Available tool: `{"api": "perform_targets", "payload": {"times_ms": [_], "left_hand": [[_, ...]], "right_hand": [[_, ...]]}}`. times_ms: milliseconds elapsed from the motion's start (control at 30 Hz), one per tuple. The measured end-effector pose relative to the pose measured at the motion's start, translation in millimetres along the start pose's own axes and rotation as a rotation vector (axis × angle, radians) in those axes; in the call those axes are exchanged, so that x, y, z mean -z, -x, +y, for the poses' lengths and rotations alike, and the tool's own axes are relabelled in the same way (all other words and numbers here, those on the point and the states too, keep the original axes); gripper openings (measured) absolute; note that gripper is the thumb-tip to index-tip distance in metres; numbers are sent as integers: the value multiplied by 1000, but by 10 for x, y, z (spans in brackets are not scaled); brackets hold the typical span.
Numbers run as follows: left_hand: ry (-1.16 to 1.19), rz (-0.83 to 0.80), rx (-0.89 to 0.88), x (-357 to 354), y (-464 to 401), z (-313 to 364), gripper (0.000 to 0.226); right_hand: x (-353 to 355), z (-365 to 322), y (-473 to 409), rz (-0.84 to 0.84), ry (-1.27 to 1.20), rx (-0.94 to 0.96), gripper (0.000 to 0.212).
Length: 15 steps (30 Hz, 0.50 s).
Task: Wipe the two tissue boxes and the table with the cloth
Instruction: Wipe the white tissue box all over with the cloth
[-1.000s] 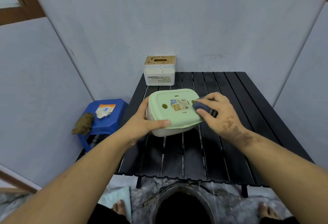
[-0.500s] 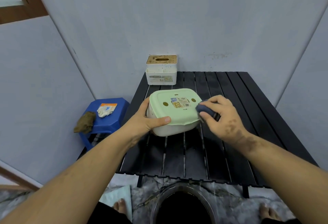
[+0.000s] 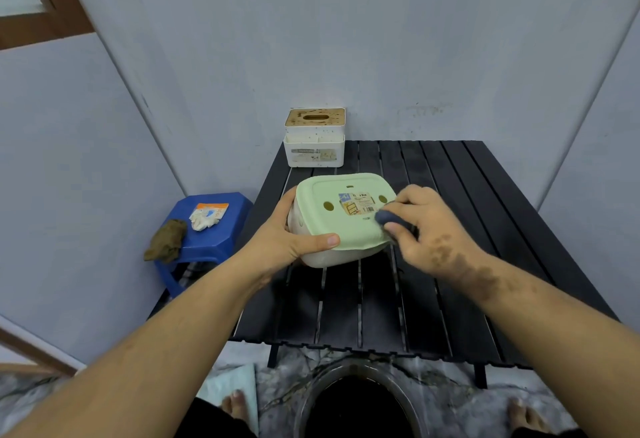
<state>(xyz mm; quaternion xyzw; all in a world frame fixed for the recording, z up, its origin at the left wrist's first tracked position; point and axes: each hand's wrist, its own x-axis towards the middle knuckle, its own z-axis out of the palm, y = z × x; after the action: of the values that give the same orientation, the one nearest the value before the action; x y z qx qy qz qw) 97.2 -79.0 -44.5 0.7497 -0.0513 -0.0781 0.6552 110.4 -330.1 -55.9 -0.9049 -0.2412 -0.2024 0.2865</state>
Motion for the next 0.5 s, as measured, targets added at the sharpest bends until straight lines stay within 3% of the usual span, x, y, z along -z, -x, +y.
{"api": "perform_targets", "payload": {"times_ms": [133, 300, 400, 500], "left_hand": [[13, -4, 5, 3, -25, -2, 85], [-2, 1, -38, -22, -31, -22, 89], [-23, 2, -47, -15, -33, -31, 86], [-56, 0, -37, -33, -31, -50, 98]], "right_hand": [[17, 10, -11, 10, 15, -107, 20], [-180, -559, -10, -28, -94, 80, 23], [-149, -559, -31, -87, -125, 77, 25], [-92, -465, -27, -112, -161, 107, 28]]}}
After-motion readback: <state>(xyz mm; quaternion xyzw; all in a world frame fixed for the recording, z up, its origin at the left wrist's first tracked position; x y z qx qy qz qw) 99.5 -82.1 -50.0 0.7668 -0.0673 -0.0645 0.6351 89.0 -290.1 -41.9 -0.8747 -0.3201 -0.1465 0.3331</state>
